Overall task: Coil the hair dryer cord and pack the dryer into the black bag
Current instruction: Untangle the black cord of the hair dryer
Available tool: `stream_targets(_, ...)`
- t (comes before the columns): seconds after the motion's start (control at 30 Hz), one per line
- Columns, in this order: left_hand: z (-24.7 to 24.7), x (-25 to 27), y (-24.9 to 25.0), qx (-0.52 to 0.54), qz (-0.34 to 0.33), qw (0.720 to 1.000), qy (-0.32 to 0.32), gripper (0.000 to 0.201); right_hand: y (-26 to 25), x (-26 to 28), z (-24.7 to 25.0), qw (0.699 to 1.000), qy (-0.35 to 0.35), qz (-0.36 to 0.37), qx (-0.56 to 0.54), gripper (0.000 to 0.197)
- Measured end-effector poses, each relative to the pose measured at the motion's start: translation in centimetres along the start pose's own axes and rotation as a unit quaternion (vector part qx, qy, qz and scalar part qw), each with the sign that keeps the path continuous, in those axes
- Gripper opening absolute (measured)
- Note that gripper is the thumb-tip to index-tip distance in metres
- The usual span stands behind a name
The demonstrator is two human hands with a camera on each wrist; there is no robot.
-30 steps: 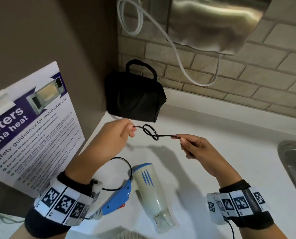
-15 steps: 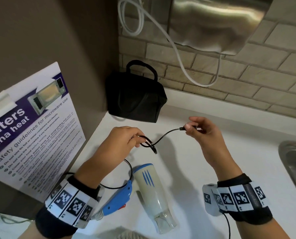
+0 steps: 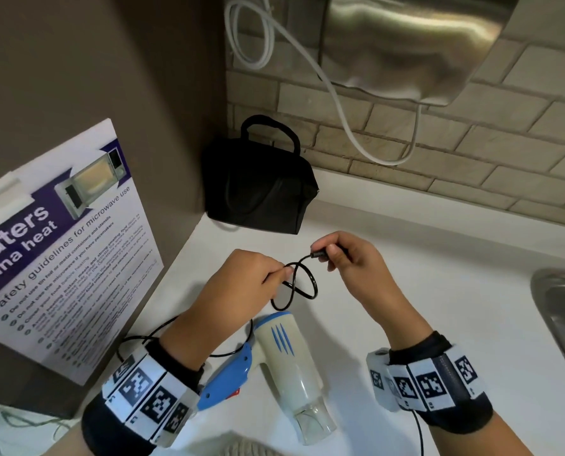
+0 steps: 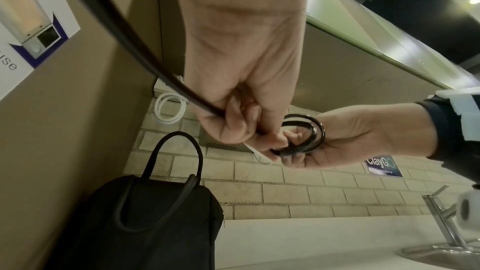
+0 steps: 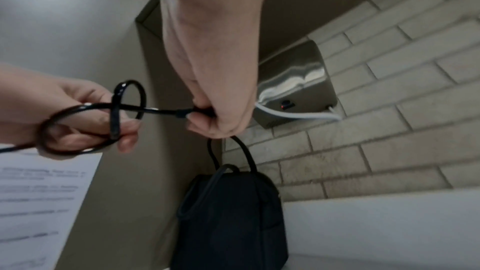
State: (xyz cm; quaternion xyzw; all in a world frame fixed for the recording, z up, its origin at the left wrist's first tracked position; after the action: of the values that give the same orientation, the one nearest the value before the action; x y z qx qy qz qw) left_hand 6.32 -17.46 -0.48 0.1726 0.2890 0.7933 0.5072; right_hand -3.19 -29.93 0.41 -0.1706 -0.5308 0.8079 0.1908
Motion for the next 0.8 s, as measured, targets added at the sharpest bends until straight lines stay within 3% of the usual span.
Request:
stream_targets(0.13, 0.3, 0.1, 0.1, -0.022, 0.006, 1.0, 0.01, 0.044, -1.2, 0.1, -1.5, 0.99, -0.099, -0.003, 0.098, 0.032)
stream_targets(0.23, 0.0, -0.2, 0.3, -0.051, 0.004, 0.999, 0.009, 0.045, -1.4, 0.2, -2.4, 0.987, -0.129, -0.003, 0.097, 0.03)
stream_targets(0.37, -1.0, 0.0, 0.8, -0.063, -0.005, 0.998, 0.007, 0.044, -1.1, 0.1, -3.3, 0.994, -0.103, -0.003, 0.022, 0.025)
stream_targets(0.43, -1.0, 0.2, 1.0, -0.053, -0.009, 0.998, 0.016, 0.045, -0.5, -0.2, -2.8, 0.996, -0.055, -0.023, -0.062, 0.02)
stream_targets(0.53, -0.5, 0.3, 0.9, -0.045, 0.003, 0.998, 0.032, 0.048, 0.2, -0.3, -1.8, 0.995, 0.002, -0.044, -0.085, 0.018)
stream_targets(0.6, -0.1, 0.2, 0.6, -0.045, 0.01, 0.998, 0.04, 0.05, -0.1, 0.0, -2.1, 0.996, -0.004, -0.041, -0.075, 0.019)
stream_targets(0.73, 0.4, 0.0, -0.5, -0.036, 0.051, 0.997, 0.039, 0.053, -1.5, 0.8, -3.9, 0.996, -0.063, -0.033, -0.052, 0.044)
stream_targets(0.8, 0.8, 0.1, -0.7, -0.022, 0.064, 0.997, 0.048, 0.052, -2.2, 1.1, -4.6, 0.995, -0.087, -0.026, -0.028, 0.038)
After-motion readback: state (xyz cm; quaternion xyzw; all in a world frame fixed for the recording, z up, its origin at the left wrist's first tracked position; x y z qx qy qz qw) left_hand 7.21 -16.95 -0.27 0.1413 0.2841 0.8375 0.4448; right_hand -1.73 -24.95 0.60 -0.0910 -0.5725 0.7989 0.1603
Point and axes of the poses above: each hand's wrist, its own x-axis away from the middle knuckle, its own z-axis out of the back of the hand, y = z × x, the point moved 10 cm from there along -x, towards the middle knuckle, and after that the axes turned 8 degrees about -y, right-handed, at the moved point
